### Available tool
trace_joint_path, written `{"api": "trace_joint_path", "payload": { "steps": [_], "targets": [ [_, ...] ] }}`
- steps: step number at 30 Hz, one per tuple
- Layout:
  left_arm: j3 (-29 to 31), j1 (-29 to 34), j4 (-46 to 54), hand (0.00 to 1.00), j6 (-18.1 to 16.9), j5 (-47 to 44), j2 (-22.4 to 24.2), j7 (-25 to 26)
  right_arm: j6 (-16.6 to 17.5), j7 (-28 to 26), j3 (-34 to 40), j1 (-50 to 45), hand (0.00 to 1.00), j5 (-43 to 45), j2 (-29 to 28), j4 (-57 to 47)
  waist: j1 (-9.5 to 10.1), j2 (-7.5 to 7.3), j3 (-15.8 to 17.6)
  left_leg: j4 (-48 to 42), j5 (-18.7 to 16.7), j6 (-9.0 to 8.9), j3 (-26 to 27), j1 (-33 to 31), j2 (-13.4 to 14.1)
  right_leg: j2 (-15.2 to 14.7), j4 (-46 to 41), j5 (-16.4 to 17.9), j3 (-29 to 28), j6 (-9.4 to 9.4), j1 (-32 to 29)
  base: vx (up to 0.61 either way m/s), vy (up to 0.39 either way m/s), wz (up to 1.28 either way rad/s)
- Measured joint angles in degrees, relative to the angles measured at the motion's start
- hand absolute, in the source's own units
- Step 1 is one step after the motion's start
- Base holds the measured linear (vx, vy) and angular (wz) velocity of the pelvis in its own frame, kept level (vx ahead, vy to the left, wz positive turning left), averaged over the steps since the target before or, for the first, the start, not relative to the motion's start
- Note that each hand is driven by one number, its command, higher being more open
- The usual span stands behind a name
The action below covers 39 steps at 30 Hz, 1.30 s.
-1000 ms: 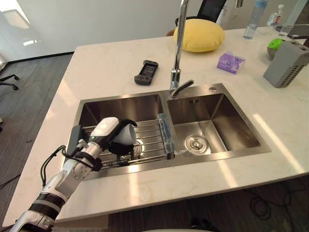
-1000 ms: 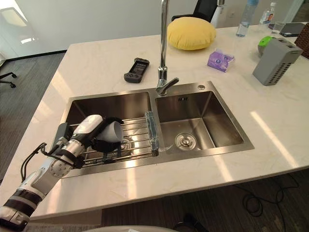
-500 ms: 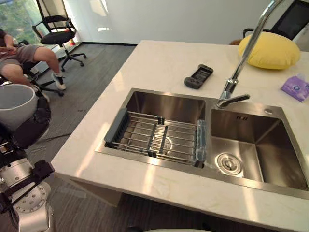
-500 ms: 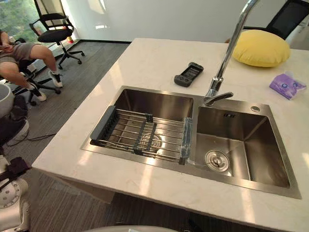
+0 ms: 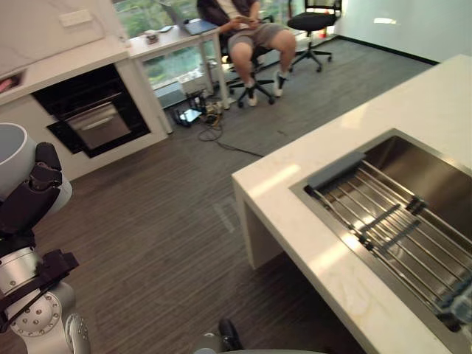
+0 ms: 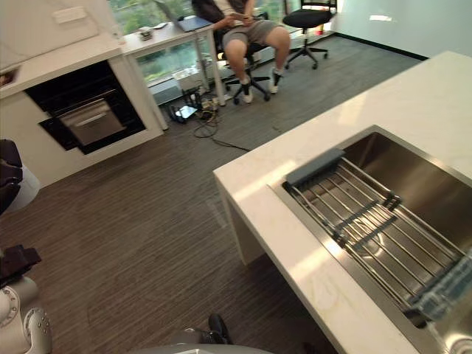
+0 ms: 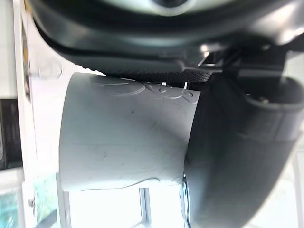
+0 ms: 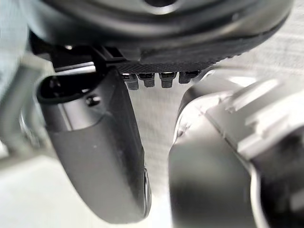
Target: Walk over to the sink, pick up the cup, carry it to the dishwasher, place the cup inside the dishwasher, then close the dishwasher door
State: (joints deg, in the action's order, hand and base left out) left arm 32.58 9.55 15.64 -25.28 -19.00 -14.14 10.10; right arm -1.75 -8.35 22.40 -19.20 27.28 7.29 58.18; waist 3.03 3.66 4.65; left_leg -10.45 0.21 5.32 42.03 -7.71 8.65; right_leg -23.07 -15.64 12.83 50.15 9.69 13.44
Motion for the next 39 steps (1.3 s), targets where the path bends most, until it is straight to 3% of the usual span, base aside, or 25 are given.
{"api": "trace_joint_path", "payload": {
  "steps": [1, 3, 5, 7, 8, 10, 11, 12, 13, 14, 15, 17, 20, 21, 22, 24, 26, 27, 28, 32, 35, 37, 39],
  "targets": [
    [0.0, -0.5, -0.3, 0.0, 0.0, -0.8, -0.3, -0.4, 0.1, -0.2, 2.0, 0.5, 1.0, 0.1, 0.5, 0.9, 0.36, 0.31, 0.1, 1.6, 1.9, -2.05, 1.3, 1.1, -1.2, -0.8, -0.9, 0.0, 1.0, 0.53, 0.7, 0.08, 0.149, 0.68],
    [-0.5, -1.2, -0.3, 0.0, 0.2, -1.3, -0.6, -1.0, 0.0, -0.2, 2.4, 0.4, 1.0, 0.0, 0.2, 1.1, 0.36, 0.16, -0.2, 4.7, 3.0, -1.68, 0.0, 1.0, -3.8, -0.7, 1.0, -1.7, 2.1, -0.28, 1.2, 0.04, 0.132, 0.48],
    [-0.6, -2.4, -0.2, 0.0, 1.5, -1.3, -0.7, -3.1, -0.1, -0.2, 3.8, 0.7, 1.0, -0.6, -0.4, 1.4, -0.01, 0.1, -0.1, 6.6, 3.7, -0.87, -2.3, 0.4, -6.0, -0.4, 2.7, -4.8, 3.9, 0.88, 2.4, 0.03, 0.115, 0.7],
    [-1.3, -2.5, 0.1, 0.0, 3.1, -1.4, -0.7, -5.2, -0.5, -0.1, 4.7, 0.7, 1.0, -1.8, -0.5, 1.4, -0.01, -0.43, 0.3, 7.4, 3.6, -0.28, -4.2, 0.5, -7.3, -0.6, 2.4, -7.5, 4.4, -0.05, 3.3, 0.05, 0.109, 0.62],
    [-1.9, -2.4, 0.1, 0.0, 3.4, -1.3, -0.7, -6.5, -0.6, 0.2, 4.8, 0.7, 1.0, -2.2, -0.6, 1.0, 0.16, -0.42, 0.3, 8.0, 3.4, 0.09, -5.6, 0.7, -8.1, -1.2, 0.6, -9.1, 4.3, -1.55, 3.4, 0.08, 0.117, 0.72],
    [-3.9, -2.4, 0.2, 0.0, 3.3, -1.3, -0.7, -8.7, -0.9, 0.2, 6.0, 0.3, 1.0, -2.1, -0.8, -0.8, -0.01, -0.42, 0.5, 8.7, 2.7, 0.83, -9.6, 0.9, -9.9, -3.4, -6.9, -11.7, 0.6, -6.57, 2.1, 0.13, 0.132, 1.1],
    [-7.4, -2.6, -0.2, 0.0, 2.6, -1.4, -0.9, -10.1, -0.6, -0.1, 7.9, -0.5, 1.0, -1.9, -1.3, -2.1, -0.8, 0.38, 0.3, 9.5, 2.4, 1.16, -14.3, 1.4, -10.6, -3.6, -14.1, -12.3, -8.5, -11.3, -0.8, 0.14, 0.088, 1.89],
    [-11.4, -3.7, -1.5, 0.0, 1.5, -1.9, -0.9, -11.6, -0.9, -0.4, 8.8, -0.5, 1.0, -1.4, -2.4, -2.7, -2.18, -0.03, 0.7, 9.6, 2.3, 1.16, -20.2, 1.5, -11.6, 0.8, -15.4, -5.5, -19.7, -9.5, -3.4, 0.14, 0.032, 2.21],
    [-13.4, -4.6, -2.9, 0.0, 1.1, -2.2, -0.7, -12.5, -1.0, -0.4, 8.8, -0.7, 1.0, -1.3, -2.8, -3.0, -2.88, -0.13, 1.1, 9.7, 2.4, 1.12, -23.3, 1.7, -12.1, 3.6, -15.2, -3.0, -24.8, -9.18, -4.4, 0.17, 0.002, 2.51],
    [-17.4, -6.2, -6.1, 0.0, 1.3, -2.4, -0.6, -13.8, -1.0, -0.7, 8.6, -1.1, 1.0, -1.2, -3.8, -3.3, -3.61, -0.56, 1.5, 9.9, 2.4, 1.1, -28.1, 2.6, -13.3, 8.0, -15.0, 0.0, -33.5, -8.06, -6.7, 0.2, -0.012, 2.35],
    [-20.3, -6.6, -8.7, 0.0, 2.0, -2.4, -0.5, -14.2, -0.7, -0.7, 7.7, -1.2, 1.0, -1.8, -4.8, -3.2, -4.0, -1.6, 1.9, 10.2, 2.3, 1.18, -31.7, 4.3, -14.5, 10.4, -14.4, 1.9, -39.2, -6.74, -8.6, 0.18, -0.006, 2.08],
    [-24.5, -6.5, -10.7, 0.0, 4.0, -2.4, 0.4, -14.0, 0.1, -0.7, 4.3, -1.2, 1.0, -2.4, -5.9, -3.6, -3.81, -2.15, 1.7, 10.4, 1.3, 2.41, -35.7, 6.2, -15.4, 12.4, -13.6, 3.1, -44.6, -5.54, -12.9, 0.2, -0.007, 1.31],
    [-31.1, -6.4, -11.0, 0.0, 7.5, -2.2, 1.8, -14.1, 0.1, -0.5, 1.5, -0.3, 1.0, -2.0, -6.6, -6.0, -4.05, -2.14, 1.4, 9.0, -1.4, 2.01, -36.8, 8.6, -13.7, 15.0, -11.0, 3.1, -50.7, -5.38, -18.5, 0.22, -0.061, 1.05],
    [-32.5, -6.4, -10.9, 0.0, 7.9, -2.2, 1.9, -14.3, 0.0, -0.4, 0.7, 0.0, 1.0, -2.0, -6.5, -6.2, -4.05, -2.12, 1.3, 8.3, -2.2, 1.63, -36.8, 8.9, -13.0, 15.5, -10.4, 2.9, -51.5, -5.07, -19.4, 0.24, -0.111, 0.76],
    [-34.6, -6.4, -10.9, 0.0, 8.8, -2.1, 2.4, -15.0, -0.5, -0.4, -0.5, 0.5, 1.0, -1.8, -6.3, -6.8, -4.13, -2.22, 1.1, 6.2, -3.8, 0.12, -36.8, 9.1, -11.5, 16.7, -8.9, 2.2, -52.4, -4.19, -20.9, 0.32, -0.155, 0.57],
    [-36.5, -6.5, -10.9, 0.0, 9.9, -1.7, 3.5, -15.7, -0.9, -0.3, -3.3, 0.6, 1.0, -1.5, -5.8, -7.5, -4.07, -3.31, 0.3, 3.1, -6.1, -1.9, -37.6, 9.1, -10.7, 17.0, -4.9, -1.0, -52.5, -4.25, -21.8, 0.31, -0.16, 0.48],
    [-38.0, -6.5, -11.0, 0.0, 10.7, -0.9, 4.2, -16.4, -1.2, -0.3, -6.1, 0.7, 1.0, -1.1, -6.8, -7.5, -4.81, -6.56, -1.7, 1.8, -7.5, -4.13, -36.2, 9.0, -11.2, 15.5, 0.3, -10.3, -50.9, -4.88, -20.4, 0.34, -0.21, 0.62],
    [-38.3, -6.5, -11.1, 0.0, 11.0, -0.1, 4.9, -16.5, -1.6, -0.3, -6.3, 0.7, 1.0, -0.9, -6.5, -6.9, -4.94, -6.61, -2.4, 1.8, -8.0, -4.42, -35.8, 9.3, -10.6, 15.8, 2.4, -9.5, -50.3, -4.04, -18.8, 0.28, -0.175, 0.46],
    [-36.6, -7.5, -18.9, 0.0, 11.4, 1.0, 1.7, -15.3, -4.3, -0.4, -9.2, 8.2, 1.0, 2.9, -3.0, -3.1, -4.3, -4.07, -1.1, 13.2, -1.8, -6.85, -32.2, 14.2, -6.2, 21.1, 15.0, -14.8, -49.1, -7.26, -13.7, 0.07, -0.045, 0.14],
    [-36.6, -7.5, -18.9, 0.0, 11.4, 1.0, 1.8, -15.3, -4.3, -0.4, -9.1, 8.1, 1.0, 2.9, -3.0, -3.1, -4.34, -4.01, -1.1, 13.1, -1.8, -6.85, -32.2, 14.2, -6.2, 21.1, 15.1, -14.8, -49.1, -7.27, -13.7, 0.0, 0.0, 0.0],
    [-36.7, -7.5, -18.8, 0.0, 11.8, 0.8, 4.5, -15.0, -4.3, -0.8, -8.2, 7.5, 1.0, 2.9, -3.2, -3.0, -4.55, -3.83, -1.0, 11.9, -2.4, -6.79, -33.3, 13.8, -6.3, 20.7, 14.6, -14.3, -48.0, -7.45, -13.3, 0.0, 0.0, 0.14],
    [-36.7, -7.5, -18.8, 0.0, 13.2, -0.2, 7.4, -14.1, -4.4, -1.6, -6.7, 6.9, 1.0, 3.0, -3.3, -2.9, -4.24, -3.59, -0.8, 9.2, -3.9, -6.64, -33.4, 13.6, -6.6, 19.9, 7.2, -10.6, -47.4, -7.55, -15.6, -0.02, -0.003, 0.13],
    [-37.1, -7.5, -18.7, 0.0, 15.7, -2.5, 10.8, -12.2, -4.4, -2.4, -6.4, 6.2, 1.0, 3.1, -3.4, -3.0, -3.92, -3.79, -0.3, 5.5, -6.6, -6.11, -33.4, 14.9, -8.4, 16.3, -9.5, -3.9, -44.0, -8.25, -20.1, -0.05, -0.015, -0.02]
  ]
}}
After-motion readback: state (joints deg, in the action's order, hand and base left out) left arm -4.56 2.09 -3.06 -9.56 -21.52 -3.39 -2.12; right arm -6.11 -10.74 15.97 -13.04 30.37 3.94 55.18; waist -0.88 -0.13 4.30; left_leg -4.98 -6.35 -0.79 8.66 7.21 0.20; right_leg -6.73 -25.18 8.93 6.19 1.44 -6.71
